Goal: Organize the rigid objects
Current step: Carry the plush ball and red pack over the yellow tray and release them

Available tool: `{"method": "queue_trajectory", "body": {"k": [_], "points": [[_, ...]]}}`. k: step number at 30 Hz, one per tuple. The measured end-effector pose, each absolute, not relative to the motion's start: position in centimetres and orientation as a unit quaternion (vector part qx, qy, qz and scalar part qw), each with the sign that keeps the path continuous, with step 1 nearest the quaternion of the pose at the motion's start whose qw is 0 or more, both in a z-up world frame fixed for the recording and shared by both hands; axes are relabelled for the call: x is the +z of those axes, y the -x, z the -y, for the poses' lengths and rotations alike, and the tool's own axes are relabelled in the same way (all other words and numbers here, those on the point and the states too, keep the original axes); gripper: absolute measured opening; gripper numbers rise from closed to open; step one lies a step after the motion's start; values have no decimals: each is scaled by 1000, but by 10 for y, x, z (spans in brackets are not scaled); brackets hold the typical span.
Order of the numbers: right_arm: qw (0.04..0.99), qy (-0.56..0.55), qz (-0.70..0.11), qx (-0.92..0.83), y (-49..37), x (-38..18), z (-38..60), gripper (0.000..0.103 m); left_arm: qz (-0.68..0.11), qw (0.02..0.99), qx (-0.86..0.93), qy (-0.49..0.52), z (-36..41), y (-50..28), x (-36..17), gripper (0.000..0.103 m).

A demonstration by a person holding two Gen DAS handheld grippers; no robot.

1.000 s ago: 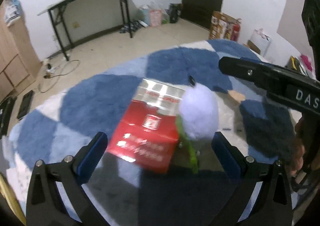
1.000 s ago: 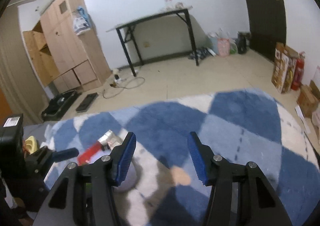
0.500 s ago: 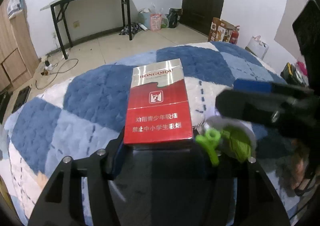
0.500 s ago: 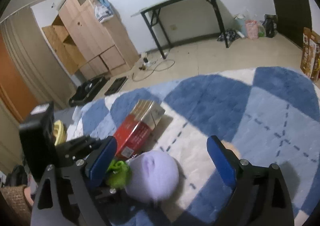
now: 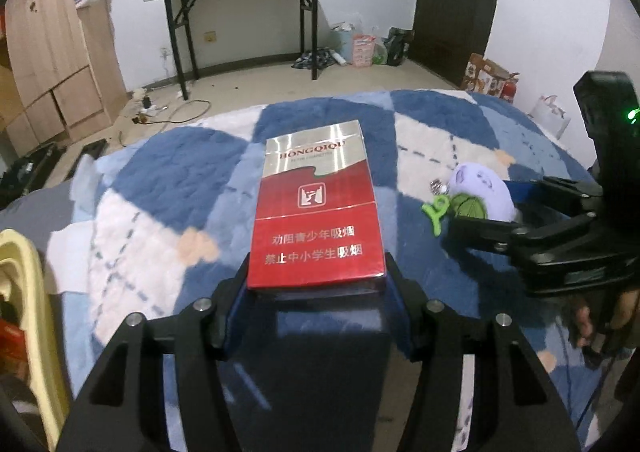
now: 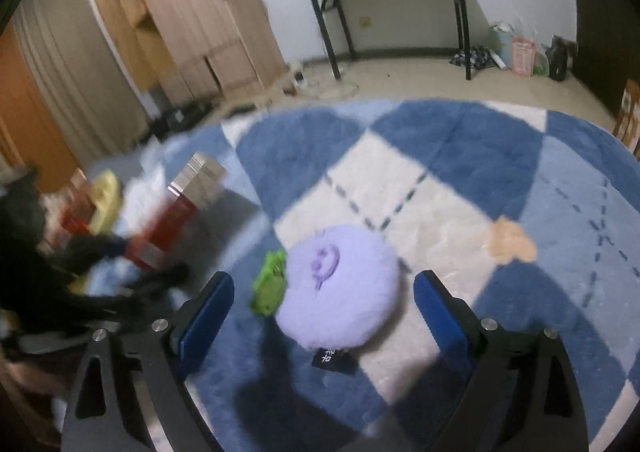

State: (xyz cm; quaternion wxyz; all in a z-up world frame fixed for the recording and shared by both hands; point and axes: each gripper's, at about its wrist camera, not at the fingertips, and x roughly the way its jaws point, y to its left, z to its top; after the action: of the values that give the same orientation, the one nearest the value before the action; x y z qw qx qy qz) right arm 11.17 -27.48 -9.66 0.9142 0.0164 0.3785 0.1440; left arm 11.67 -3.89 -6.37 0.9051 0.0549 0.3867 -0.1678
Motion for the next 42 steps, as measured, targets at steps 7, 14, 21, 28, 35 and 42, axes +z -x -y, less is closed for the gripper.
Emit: {"method": "queue_trajectory", "body": {"k": [7,14,21,28,35,42], "points": [[938,-12,-324,122,-95,-68,280,54,-357,922,-139,-49,15,-99,-24,59],[944,20,-265,196,-62,-13,234,54,-316,946,-75,-21,-63,-63,39,59],[909,42,-262,320,-39,21,120,54,-306,951,35,1,-175,-26,74,59],[860,132,-302,388,-42,-1,-6,54,-358,924,123,60,-256,-4,18,59],[828,188,-346,400,-80,-41,-71,54,-418,895,118,101,-283,-19,-37,59],[817,197,-360,405,-103,-57,-108,54,-441,882,123,114,-280,-32,-54,59]]}}
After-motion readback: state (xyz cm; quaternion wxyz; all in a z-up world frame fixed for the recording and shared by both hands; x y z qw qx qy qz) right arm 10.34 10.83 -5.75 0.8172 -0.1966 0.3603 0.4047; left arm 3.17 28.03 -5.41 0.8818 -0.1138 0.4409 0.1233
